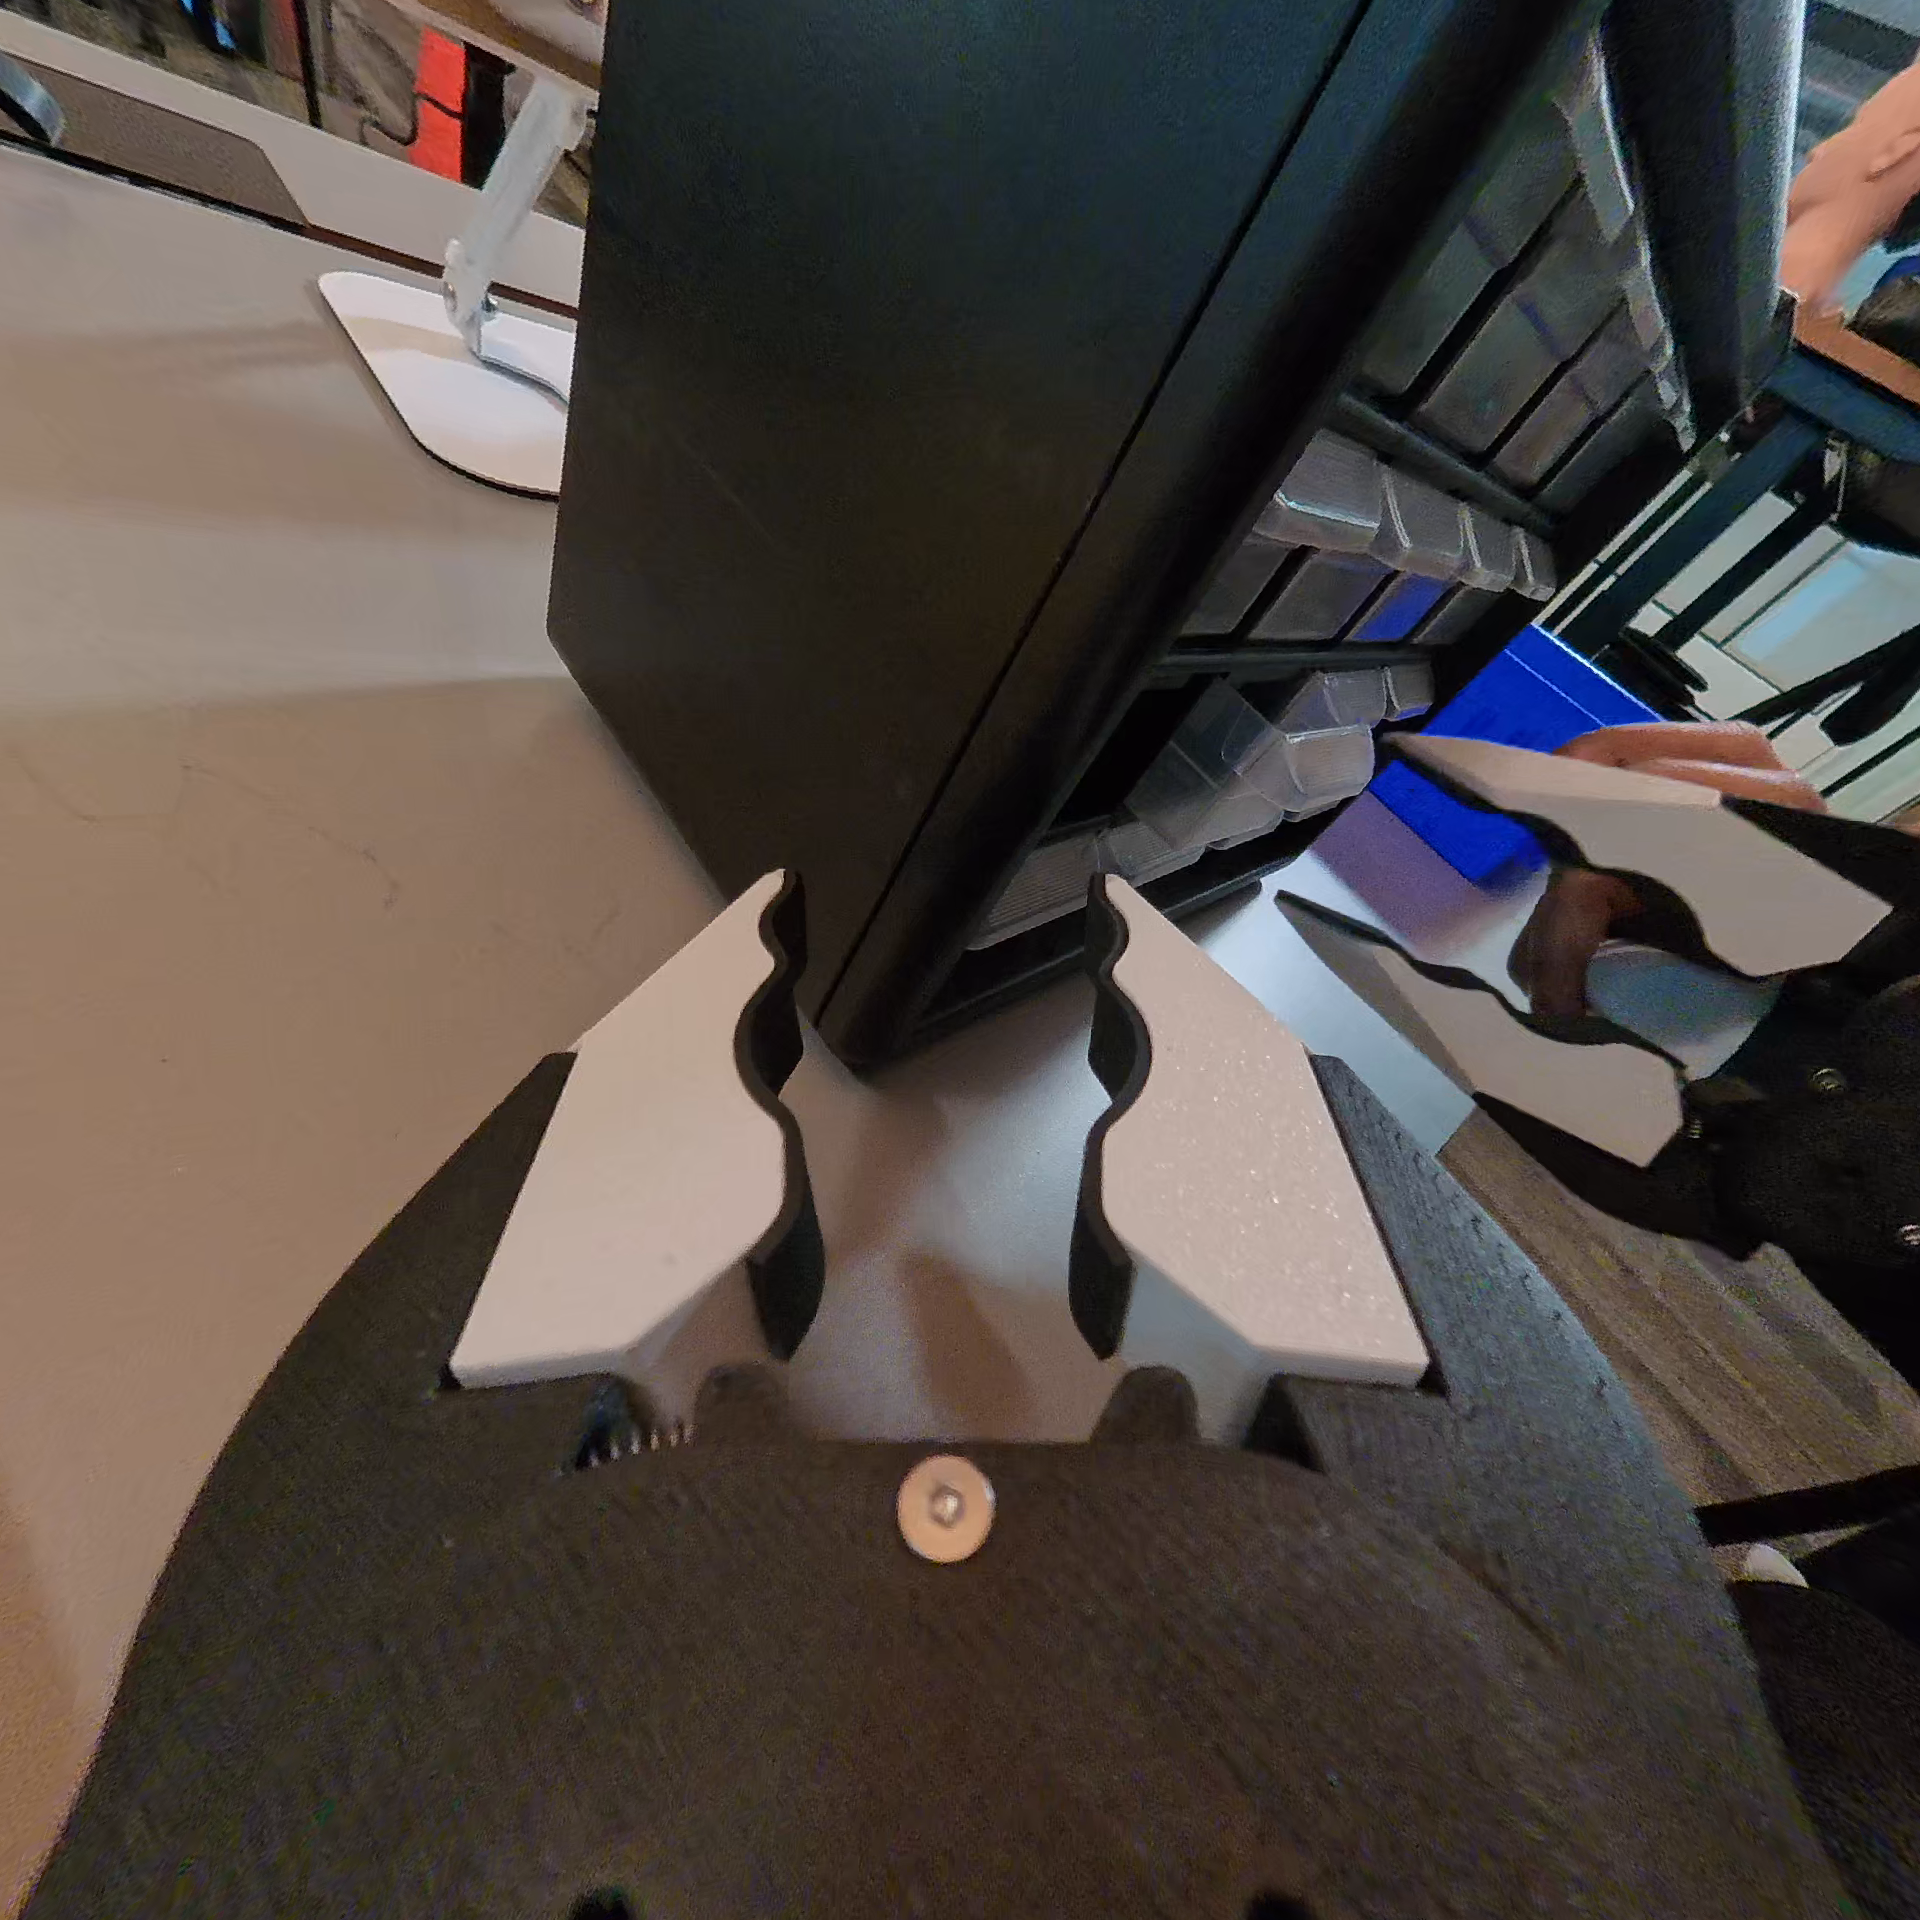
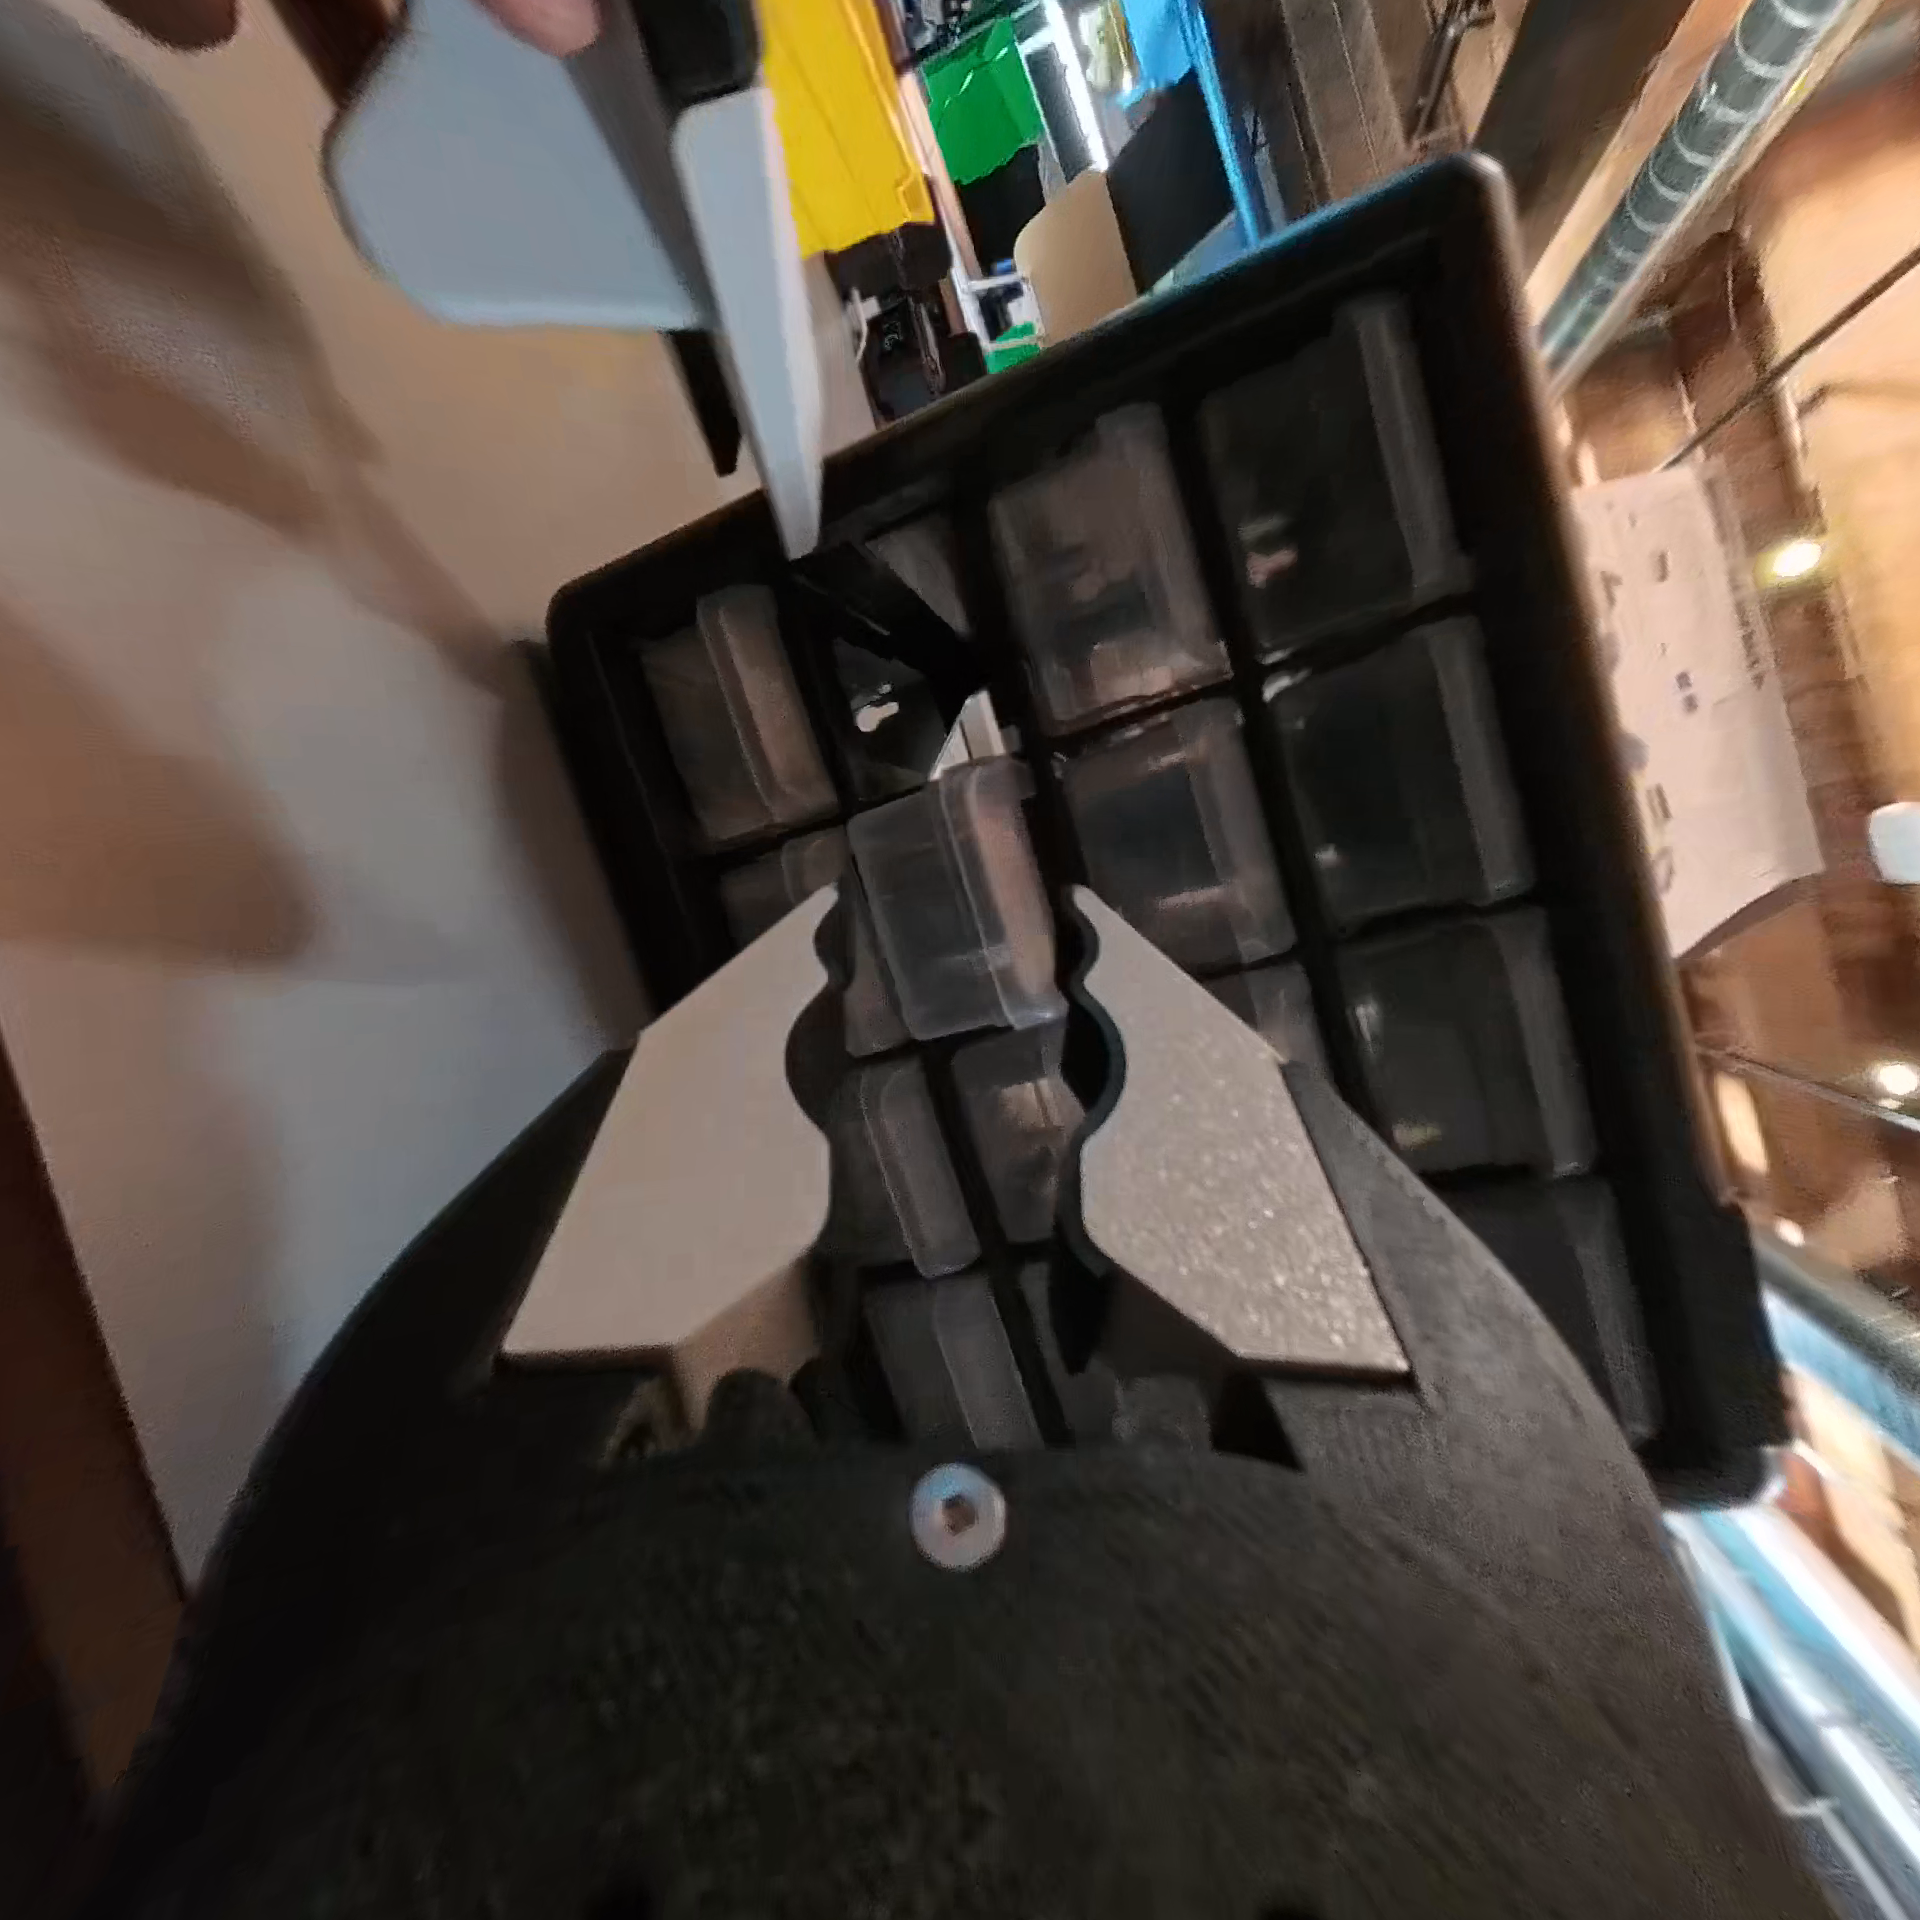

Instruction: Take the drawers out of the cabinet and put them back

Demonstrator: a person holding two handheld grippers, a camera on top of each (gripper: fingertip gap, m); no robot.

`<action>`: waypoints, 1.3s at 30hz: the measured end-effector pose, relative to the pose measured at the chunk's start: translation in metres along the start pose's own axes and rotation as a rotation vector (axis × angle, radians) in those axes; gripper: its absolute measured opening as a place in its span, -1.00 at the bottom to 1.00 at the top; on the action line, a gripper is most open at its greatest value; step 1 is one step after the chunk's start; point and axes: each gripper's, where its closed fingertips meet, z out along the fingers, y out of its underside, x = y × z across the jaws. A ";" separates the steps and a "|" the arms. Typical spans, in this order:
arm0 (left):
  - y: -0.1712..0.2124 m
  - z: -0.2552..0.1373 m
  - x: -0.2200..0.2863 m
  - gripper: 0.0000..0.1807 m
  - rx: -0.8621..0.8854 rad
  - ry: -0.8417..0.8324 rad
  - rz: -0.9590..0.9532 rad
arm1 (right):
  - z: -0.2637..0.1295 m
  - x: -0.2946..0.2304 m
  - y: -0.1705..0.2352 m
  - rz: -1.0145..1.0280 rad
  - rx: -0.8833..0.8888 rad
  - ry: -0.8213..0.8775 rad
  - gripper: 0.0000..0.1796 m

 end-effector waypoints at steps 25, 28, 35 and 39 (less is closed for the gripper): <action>0.002 0.000 0.000 -0.43 -0.010 -0.003 0.007 | -0.017 0.005 0.006 -0.044 -0.147 -0.227 -0.81; 0.002 0.000 0.000 -0.43 -0.010 -0.002 0.003 | -0.030 0.003 0.002 -0.035 -0.136 -0.228 -0.81; 0.000 -0.001 -0.001 -0.43 0.003 -0.021 0.016 | -0.053 -0.003 -0.007 -0.044 -0.143 -0.251 -0.81; -0.001 -0.001 0.001 -0.44 0.013 -0.026 0.001 | -0.062 -0.004 -0.007 -0.049 -0.156 -0.289 -0.81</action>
